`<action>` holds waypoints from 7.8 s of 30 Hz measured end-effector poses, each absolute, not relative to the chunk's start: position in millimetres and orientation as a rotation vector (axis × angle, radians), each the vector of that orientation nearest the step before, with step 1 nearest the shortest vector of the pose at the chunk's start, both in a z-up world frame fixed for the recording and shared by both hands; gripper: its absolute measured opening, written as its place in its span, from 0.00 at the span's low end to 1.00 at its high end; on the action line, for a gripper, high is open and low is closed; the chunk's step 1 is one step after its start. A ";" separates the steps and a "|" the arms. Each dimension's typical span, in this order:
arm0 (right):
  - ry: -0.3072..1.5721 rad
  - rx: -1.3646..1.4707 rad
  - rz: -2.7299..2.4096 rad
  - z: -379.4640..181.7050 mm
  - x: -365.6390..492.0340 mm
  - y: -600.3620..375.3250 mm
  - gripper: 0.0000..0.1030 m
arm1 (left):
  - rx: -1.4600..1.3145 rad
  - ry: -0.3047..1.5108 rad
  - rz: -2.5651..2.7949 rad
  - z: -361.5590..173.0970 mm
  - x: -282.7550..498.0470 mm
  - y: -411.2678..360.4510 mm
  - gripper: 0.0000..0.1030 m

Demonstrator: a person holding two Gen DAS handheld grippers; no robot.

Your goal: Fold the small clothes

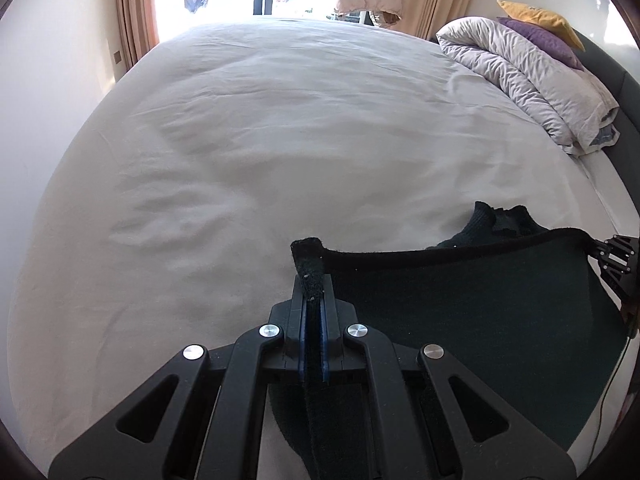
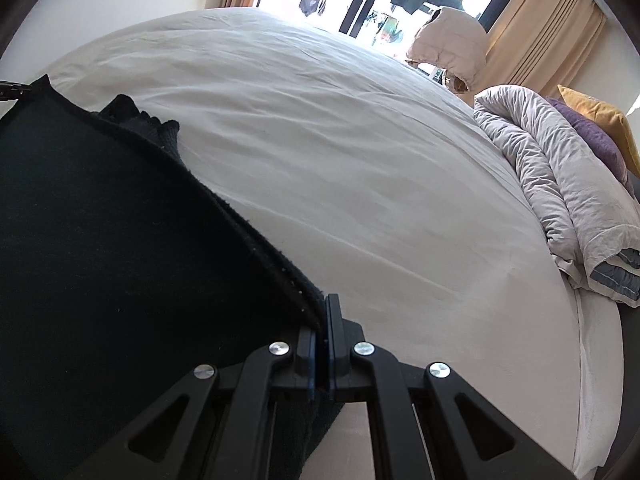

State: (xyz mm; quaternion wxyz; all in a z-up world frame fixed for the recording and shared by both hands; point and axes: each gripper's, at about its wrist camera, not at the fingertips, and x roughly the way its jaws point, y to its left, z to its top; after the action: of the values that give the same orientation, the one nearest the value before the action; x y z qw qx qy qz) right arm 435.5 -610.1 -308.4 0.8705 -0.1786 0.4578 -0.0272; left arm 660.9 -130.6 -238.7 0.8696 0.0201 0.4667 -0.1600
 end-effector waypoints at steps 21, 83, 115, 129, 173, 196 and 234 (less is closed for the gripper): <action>0.986 -0.178 -0.181 -319.2 453.4 -653.5 0.68 | -0.106 1.013 -0.284 -266.1 691.4 -105.6 0.23; 0.968 0.292 -0.175 -308.3 447.6 -665.5 0.64 | -0.151 0.900 -0.341 -240.1 636.7 -108.5 0.62; 0.853 0.291 -0.075 -290.5 465.0 -670.2 0.06 | -0.181 0.930 -0.312 -250.4 700.8 -126.4 0.06; 0.922 0.341 -0.140 -320.3 467.9 -688.0 0.28 | -0.171 1.000 -0.243 -280.7 713.8 -126.1 0.10; 0.771 0.826 0.141 -338.9 301.3 -600.8 0.13 | -0.445 0.885 -0.305 -279.1 526.5 -54.6 0.10; 0.671 0.770 0.221 -279.7 312.2 -542.7 0.64 | -1.118 0.773 -0.213 -310.8 416.7 -68.1 0.71; 0.819 0.832 0.332 -322.3 387.1 -538.1 0.58 | -0.732 0.649 -0.328 -242.8 480.4 -142.6 0.15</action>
State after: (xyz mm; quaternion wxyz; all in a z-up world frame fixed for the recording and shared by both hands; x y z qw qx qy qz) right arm 387.1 -538.1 -322.3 0.8213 0.3911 0.3849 0.1560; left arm 480.4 -142.6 -242.8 0.8698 -0.3501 0.3103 -0.1570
